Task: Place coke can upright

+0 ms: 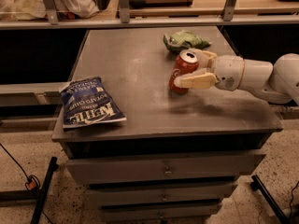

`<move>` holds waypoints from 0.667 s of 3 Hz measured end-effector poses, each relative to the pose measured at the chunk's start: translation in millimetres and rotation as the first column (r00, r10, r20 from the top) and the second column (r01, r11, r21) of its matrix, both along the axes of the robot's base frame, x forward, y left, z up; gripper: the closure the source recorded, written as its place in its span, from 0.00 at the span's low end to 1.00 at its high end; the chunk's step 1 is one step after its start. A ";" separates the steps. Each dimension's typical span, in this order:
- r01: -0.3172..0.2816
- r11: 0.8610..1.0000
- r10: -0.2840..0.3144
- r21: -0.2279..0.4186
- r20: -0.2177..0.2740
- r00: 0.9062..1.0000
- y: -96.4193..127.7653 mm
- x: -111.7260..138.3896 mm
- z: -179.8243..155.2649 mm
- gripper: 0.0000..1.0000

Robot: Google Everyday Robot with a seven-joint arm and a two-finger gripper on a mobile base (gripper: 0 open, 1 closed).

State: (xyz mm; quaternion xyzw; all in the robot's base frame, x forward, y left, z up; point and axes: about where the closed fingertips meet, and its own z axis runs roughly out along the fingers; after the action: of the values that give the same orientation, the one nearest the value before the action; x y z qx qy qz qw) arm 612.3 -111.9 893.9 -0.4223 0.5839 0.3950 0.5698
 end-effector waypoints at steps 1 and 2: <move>0.040 0.999 -0.040 -0.022 0.015 0.999 -13.5 -5.6 3.8 0.00; 0.084 0.995 -0.083 -0.052 0.030 0.996 -29.6 -13.6 10.8 0.00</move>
Offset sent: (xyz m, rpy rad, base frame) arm -0.0245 -0.0584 0.0200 -0.0930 -0.0437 -0.1519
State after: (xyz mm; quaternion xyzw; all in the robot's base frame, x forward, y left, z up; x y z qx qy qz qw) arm 598.7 -141.5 904.7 -0.4178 0.6034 0.3494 0.5824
